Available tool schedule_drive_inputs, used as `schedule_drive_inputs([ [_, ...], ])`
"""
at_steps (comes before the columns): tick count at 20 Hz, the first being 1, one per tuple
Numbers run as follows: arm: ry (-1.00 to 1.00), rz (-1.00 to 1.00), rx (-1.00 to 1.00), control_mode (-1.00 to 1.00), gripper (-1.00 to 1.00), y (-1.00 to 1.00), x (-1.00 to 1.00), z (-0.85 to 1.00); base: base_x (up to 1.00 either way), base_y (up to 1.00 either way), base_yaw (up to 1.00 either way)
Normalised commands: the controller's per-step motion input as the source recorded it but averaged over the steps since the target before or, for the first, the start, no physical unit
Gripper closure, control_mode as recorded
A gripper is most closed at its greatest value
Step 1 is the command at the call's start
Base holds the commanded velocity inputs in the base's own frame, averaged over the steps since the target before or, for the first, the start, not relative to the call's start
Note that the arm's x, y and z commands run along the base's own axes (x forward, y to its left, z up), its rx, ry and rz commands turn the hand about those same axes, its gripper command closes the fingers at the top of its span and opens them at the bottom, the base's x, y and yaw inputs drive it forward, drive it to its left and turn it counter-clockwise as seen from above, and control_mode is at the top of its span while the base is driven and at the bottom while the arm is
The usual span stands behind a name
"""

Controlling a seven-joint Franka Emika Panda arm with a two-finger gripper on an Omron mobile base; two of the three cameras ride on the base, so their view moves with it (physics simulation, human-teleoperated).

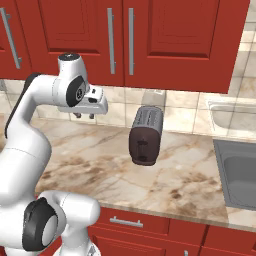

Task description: Open the cabinet, pick the kettle from the cabinet, and place it in the sink.

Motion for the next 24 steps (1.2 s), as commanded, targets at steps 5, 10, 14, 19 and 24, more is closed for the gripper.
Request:
schedule_drive_inputs([
  [5, -0.02, 0.00, 0.00, -1.00, -1.00, 0.00, -0.06, 0.00, 0.00, 0.00, 0.00],
  [10, -0.16, 0.00, 0.00, -1.00, -1.00, 0.00, -0.16, 0.01, 0.00, 0.00, 0.00],
  [14, -0.20, 0.00, 0.00, -1.00, -1.00, 0.00, -0.18, 0.11, 0.00, 0.00, 0.00],
  [19, -0.20, 0.00, 0.00, -1.00, -1.00, 0.00, -0.15, 0.16, 0.00, 0.00, 0.00],
  [24, -0.17, 0.00, 0.00, -1.00, -1.00, 0.00, -0.12, 0.20, 0.00, 0.00, 0.00],
])
